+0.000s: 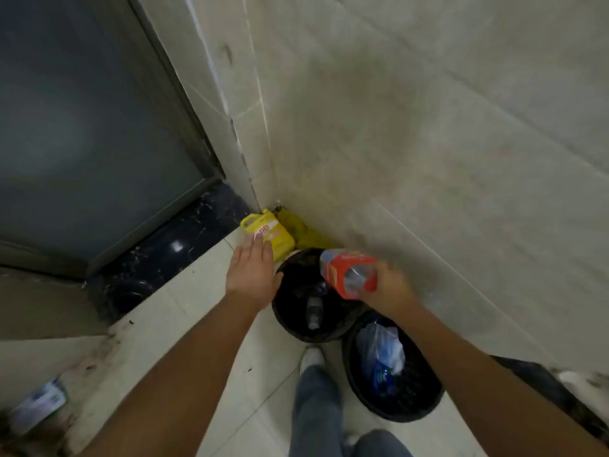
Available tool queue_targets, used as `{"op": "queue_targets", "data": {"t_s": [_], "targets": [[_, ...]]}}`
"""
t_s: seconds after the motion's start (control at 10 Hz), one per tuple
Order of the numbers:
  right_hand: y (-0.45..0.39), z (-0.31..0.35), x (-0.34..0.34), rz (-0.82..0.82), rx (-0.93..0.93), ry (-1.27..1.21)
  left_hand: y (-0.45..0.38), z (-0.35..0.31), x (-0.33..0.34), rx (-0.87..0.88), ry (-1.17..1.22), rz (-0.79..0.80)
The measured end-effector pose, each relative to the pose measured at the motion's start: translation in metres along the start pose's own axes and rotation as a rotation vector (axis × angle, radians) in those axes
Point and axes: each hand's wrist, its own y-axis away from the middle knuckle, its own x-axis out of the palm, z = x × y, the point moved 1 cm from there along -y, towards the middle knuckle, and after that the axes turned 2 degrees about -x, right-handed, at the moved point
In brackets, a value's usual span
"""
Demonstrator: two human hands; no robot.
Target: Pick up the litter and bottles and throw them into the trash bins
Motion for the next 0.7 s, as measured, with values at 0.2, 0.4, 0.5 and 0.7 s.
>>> {"op": "queue_targets", "data": {"t_s": [0.2, 0.4, 0.5, 0.7], "targets": [[-0.093, -0.048, 0.139, 0.255, 0.211, -0.010, -0.080, 0.008, 0.148, -0.009, 0.021, 0.229], [-0.151, -0.087, 0.250, 0.284, 0.273, -0.025, -0.115, 0.000, 0.300, -0.043, 0.118, 0.374], [-0.162, -0.104, 0.285, 0.344, 0.235, 0.064, -0.119, -0.002, 0.347, -0.086, 0.155, 0.437], [-0.157, -0.097, 0.280, 0.408, 0.019, 0.353, -0.112, 0.001, 0.343, -0.101, 0.226, 0.361]]}}
